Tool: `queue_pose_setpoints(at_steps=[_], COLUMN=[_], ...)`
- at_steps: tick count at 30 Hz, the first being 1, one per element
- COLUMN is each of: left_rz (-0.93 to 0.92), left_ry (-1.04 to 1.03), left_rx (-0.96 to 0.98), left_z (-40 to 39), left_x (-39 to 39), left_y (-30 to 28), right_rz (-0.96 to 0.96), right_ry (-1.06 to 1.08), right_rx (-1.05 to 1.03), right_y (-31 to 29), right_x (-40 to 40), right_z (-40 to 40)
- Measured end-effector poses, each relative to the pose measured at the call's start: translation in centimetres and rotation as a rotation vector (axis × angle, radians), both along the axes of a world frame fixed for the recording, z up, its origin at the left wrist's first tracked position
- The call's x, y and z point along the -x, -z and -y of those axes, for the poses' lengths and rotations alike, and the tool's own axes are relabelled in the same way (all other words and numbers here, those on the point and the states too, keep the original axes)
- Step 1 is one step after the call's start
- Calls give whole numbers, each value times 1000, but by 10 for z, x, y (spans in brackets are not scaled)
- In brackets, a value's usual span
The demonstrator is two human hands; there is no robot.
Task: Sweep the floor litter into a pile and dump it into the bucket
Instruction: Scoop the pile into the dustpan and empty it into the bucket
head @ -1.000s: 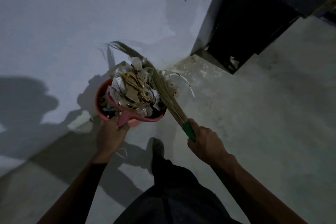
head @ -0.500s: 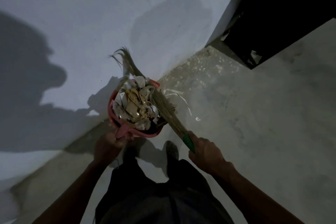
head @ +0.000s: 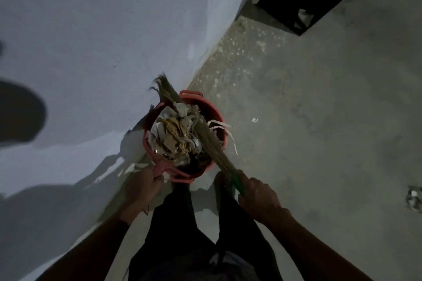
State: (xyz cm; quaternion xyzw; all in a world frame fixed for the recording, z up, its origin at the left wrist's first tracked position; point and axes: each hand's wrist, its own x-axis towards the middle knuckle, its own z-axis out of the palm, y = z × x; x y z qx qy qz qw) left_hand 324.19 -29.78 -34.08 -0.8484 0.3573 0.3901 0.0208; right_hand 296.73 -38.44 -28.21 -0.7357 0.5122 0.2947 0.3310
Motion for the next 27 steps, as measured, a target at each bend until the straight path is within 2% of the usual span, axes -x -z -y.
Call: queue_pose_setpoints(at_steps=[5, 10, 14, 19, 22, 27], left_rz=[-20, 42, 60, 150, 178, 179], left_ry=[99, 210, 303, 468, 569, 664], left_rx=[-39, -140, -105, -67, -111, -145], left_z=[23, 44, 50, 57, 63, 83], left_x=[-21, -31, -37, -37, -29, -13], left_y=[14, 20, 21, 15, 12, 19], right_rz=[-16, -29, -39, 3, 64, 122], right_ry=[149, 259, 303, 364, 391, 437], right_rx=[-23, -15, 12, 38, 23, -68], right_y=[21, 31, 30, 25, 24, 49], right_x=[-23, -18, -2, 17, 16, -7], right_z=[-17, -27, -36, -52, -62, -73])
